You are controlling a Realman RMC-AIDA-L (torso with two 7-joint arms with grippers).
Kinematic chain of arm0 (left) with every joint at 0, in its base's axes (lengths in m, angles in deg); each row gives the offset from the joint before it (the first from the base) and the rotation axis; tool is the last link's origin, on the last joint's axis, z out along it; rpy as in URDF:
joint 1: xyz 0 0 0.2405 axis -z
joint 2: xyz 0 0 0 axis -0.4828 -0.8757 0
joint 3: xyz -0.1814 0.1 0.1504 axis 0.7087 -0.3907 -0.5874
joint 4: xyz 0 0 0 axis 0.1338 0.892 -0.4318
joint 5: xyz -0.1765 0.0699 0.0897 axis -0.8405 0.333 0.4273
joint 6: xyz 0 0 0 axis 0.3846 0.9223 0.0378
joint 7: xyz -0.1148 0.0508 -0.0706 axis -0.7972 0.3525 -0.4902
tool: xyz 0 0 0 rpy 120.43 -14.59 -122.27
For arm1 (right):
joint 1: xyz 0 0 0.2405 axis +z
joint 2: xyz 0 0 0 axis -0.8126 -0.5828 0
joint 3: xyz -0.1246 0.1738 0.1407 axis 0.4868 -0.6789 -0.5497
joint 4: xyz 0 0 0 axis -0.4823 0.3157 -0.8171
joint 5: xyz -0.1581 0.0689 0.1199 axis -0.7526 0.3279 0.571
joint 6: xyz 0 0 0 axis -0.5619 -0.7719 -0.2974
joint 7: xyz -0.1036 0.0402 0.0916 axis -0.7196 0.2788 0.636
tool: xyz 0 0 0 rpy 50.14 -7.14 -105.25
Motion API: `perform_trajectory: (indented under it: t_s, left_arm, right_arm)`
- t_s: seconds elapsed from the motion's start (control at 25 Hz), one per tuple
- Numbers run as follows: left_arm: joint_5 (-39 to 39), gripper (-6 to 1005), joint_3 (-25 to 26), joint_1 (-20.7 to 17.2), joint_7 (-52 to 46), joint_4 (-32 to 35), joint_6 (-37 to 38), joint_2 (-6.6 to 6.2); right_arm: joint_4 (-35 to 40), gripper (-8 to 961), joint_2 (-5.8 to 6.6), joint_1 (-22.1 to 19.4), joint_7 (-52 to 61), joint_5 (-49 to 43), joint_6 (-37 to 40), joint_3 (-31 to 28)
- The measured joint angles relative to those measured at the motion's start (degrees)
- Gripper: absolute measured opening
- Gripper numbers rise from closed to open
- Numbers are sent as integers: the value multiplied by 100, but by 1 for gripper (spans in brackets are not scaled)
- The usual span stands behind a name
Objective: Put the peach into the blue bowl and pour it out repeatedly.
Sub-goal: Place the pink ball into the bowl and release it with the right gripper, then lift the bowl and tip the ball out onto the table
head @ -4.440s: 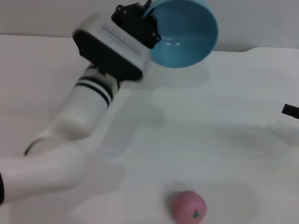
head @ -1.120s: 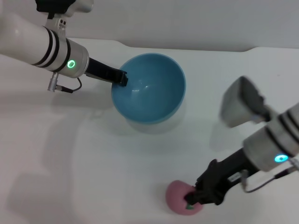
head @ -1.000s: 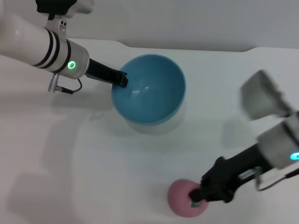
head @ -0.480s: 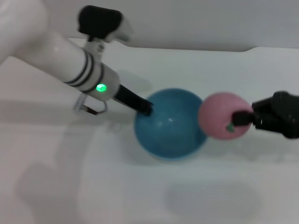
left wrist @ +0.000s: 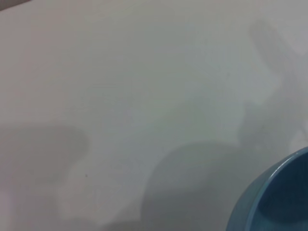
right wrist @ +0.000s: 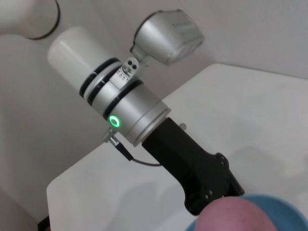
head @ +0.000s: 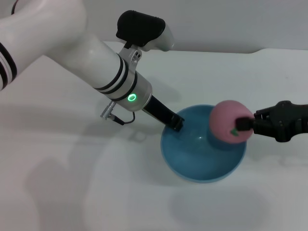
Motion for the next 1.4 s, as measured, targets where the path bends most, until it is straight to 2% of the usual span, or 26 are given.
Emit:
perform_trajectory:
  t_s: [0.56,0.96,1.0,1.08,1.12,1.16,1.28,1.32,1.36,1.4]
  left_arm:
    - [-12,-2,28,77,-6,7,-7,-14]
    - [-47,-2,19,98,-7,7,-110,-5]
    - [-71,-2,8,99,-3,7,-173,-2]
    - [-172,-2,-60,75,33,11,-450,2]
    - [-323,-2,-261,-1,66,11,-911,6]
    - [-398,-2,-388,-48,74,12,-1159,8]
    - [-570,-2,-851,-225,76,47,-1994,9]
    - [-610,-2,-1007,-289,77,82,-2296,7]
    - [-610,-2,-1007,-289,77,82,-2296,7]
    - [-635,-2,-1200,-367,80,121,-2675,3]
  right_arm:
    - [14,129,-6,30,73,-309,28,65]
    - [283,541,-7,31,86,-189,9,-92]
    - [311,542,-8,20,113,-167,5,-182]
    - [342,544,-4,-2,259,-143,-65,-523]
    - [326,545,6,-47,416,-140,-179,-906]
    - [326,546,6,-47,416,-140,-179,-906]
    - [225,549,20,-271,498,-138,-367,-1591]
    - [225,550,20,-271,498,-138,-367,-1591]
    - [204,551,19,-352,499,-145,-423,-1699]
    - [176,552,14,-428,500,-155,-490,-1782]
